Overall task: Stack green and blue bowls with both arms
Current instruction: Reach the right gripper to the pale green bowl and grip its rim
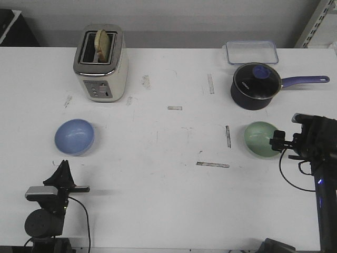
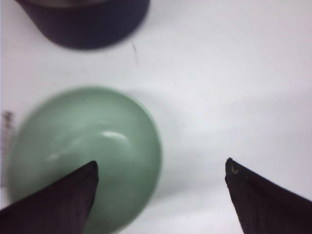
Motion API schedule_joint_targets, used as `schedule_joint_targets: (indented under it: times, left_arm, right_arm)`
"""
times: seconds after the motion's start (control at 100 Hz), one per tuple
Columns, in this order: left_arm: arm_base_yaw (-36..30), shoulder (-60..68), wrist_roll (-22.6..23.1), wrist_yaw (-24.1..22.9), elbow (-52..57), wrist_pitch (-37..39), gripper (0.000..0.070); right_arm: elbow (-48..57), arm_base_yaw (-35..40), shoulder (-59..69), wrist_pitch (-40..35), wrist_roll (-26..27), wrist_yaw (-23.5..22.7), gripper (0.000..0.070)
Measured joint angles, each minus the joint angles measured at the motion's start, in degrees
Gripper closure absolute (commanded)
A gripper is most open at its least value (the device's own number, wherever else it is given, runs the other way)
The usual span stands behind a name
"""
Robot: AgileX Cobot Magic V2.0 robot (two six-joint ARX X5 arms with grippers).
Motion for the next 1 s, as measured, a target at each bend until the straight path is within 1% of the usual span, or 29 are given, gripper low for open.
schedule_joint_targets:
  times: [0.14,0.29,0.33,0.35,0.48,0.51,0.69,0.81,0.88,1.0]
  left_arm:
    - [0.00,0.00,0.00,0.00,0.00,0.00,0.0698]
    - [0.00,0.00,0.00,0.00,0.00,0.00,0.0698]
    - [0.00,0.00,0.00,0.00,0.00,0.00,0.0698]
    - [0.00,0.00,0.00,0.00,0.00,0.00,0.0698]
    - [0.00,0.00,0.00,0.00,0.00,0.00,0.0698]
    - [0.00,0.00,0.00,0.00,0.00,0.00,0.0698]
    - [0.00,0.00,0.00,0.00,0.00,0.00,0.0698]
    - [0.00,0.00,0.00,0.00,0.00,0.00,0.0698]
    - [0.00,0.00,0.00,0.00,0.00,0.00,0.0698]
    - [0.00,0.00,0.00,0.00,0.00,0.00,0.0698]
  right_arm:
    - [0.00,-0.48,5.14,0.33,-1.57,-0.02,0.0139]
    - [0.00,-0.46,9.05,3.23,-2.10,-0.07,0.0201]
    - [0.00,-0.46,10.16,4.00,-2.12,-0.07,0.0263]
    - [0.00,-0.46,10.71,4.26,-2.12,-0.11,0.0305]
    - [-0.02,-0.46,12.90,4.33,-2.16,-1.46,0.0651]
    - [-0.02,-0.46,12.94,4.35,-2.23,-1.53,0.0700]
    - [-0.02,-0.46,12.74,6.05,-2.40,-1.81,0.0700]
    - [0.52,-0.39,11.17,5.27,-2.40,-2.08,0.0700]
    - [2.27,0.02,9.86,4.04,-2.34,-3.89,0.0700]
    - [6.82,2.43,5.53,2.64,-0.94,-8.98,0.0700]
